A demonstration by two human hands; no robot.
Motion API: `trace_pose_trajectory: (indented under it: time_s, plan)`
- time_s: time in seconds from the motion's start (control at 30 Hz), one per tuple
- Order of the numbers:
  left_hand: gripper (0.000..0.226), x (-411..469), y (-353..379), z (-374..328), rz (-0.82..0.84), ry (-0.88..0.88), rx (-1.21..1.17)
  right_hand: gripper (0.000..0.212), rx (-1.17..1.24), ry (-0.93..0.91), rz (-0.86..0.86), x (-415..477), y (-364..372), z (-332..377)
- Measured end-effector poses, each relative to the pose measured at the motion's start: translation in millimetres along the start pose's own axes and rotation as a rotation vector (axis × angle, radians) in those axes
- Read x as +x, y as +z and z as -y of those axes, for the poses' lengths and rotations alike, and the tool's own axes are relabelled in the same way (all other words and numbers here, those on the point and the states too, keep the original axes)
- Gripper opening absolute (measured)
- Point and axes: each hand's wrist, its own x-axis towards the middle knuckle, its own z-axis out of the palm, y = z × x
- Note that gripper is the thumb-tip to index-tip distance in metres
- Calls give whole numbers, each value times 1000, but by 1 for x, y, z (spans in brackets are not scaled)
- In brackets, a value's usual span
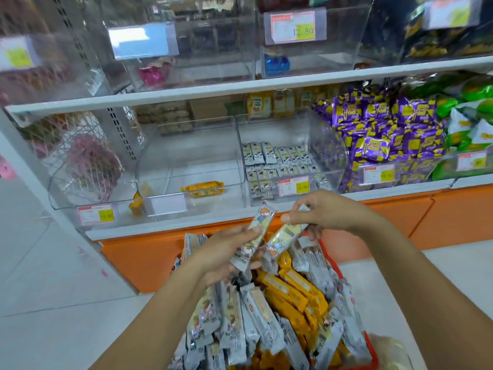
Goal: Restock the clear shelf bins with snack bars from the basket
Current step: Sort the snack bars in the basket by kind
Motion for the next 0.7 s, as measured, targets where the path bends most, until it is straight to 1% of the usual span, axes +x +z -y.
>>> trace_pose_trajectory:
  time_s: [0.1, 0.13, 0.23, 0.3, 0.33, 0.4, 0.43, 0.47, 0.53, 0.57, 0.63, 0.7]
  plan:
    - [54, 13, -6, -9, -30, 40, -17, 42, 5, -47, 44, 15, -15, 5]
    - [57, 17, -7, -13, -19, 51, -39, 45, 21, -49, 54, 21, -20, 7]
    - [52, 24, -6, -21, 53, 58, -116, 53, 137, -33, 94, 45, -28, 10]
    - [56, 31, -4, -25, 67, 67, -238, 57, 213, -32, 113, 60, -32, 14]
    - [55, 34, -4, -28, 71, 81, -296, 54, 238, -39, 118, 64, -37, 16]
    - [42, 40, -4, -35, 86, 117, -367, 38, 312, -69, 97, 67, -46, 18]
    - [37, 43, -5, -38, 89, 135, -398, 32, 376, -78, 58, 67, -51, 18]
    - [36, 46, -6, -41, 97, 152, -428, 30, 473, -77, 0, 68, -55, 15]
    - [39, 56, -6, -45, 115, 176, -474, 35, 671, -72, -167, 72, -54, 10]
    - [40, 60, -4, -46, 128, 187, -487, 34, 729, -73, -258, 76, -49, 7]
    - [38, 70, 4, -48, 181, 209, -536, 30, 745, -66, -403, 81, -36, 6]
    - [46, 81, 12, -48, 201, 230, -620, 32, 657, -95, -484, 84, -23, 6]
